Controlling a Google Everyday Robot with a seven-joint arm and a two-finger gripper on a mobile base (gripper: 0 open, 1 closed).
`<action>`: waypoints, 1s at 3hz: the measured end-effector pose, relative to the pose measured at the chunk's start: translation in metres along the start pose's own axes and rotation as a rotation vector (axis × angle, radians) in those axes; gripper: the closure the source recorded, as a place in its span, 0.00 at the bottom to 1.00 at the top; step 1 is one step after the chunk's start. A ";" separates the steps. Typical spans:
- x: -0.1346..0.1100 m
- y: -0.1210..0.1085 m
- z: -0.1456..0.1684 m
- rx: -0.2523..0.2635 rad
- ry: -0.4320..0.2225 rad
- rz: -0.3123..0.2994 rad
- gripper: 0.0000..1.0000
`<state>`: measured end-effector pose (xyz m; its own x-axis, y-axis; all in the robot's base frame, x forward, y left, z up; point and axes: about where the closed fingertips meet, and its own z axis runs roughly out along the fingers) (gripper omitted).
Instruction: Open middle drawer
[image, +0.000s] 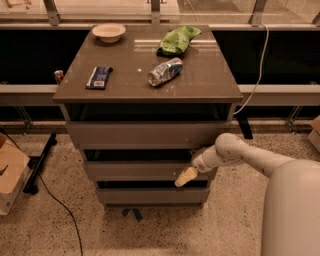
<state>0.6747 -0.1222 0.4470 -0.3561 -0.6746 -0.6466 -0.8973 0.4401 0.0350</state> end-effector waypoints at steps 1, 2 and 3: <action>0.006 0.006 0.006 -0.025 0.017 0.007 0.27; 0.021 0.015 0.014 -0.071 0.059 0.021 0.50; 0.019 0.015 0.011 -0.071 0.059 0.021 0.73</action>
Offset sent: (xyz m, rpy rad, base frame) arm -0.0318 -0.0078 -0.0411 -0.0499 0.1638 0.0539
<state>0.6575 -0.1222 0.4268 -0.3883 -0.6999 -0.5995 -0.9048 0.4131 0.1037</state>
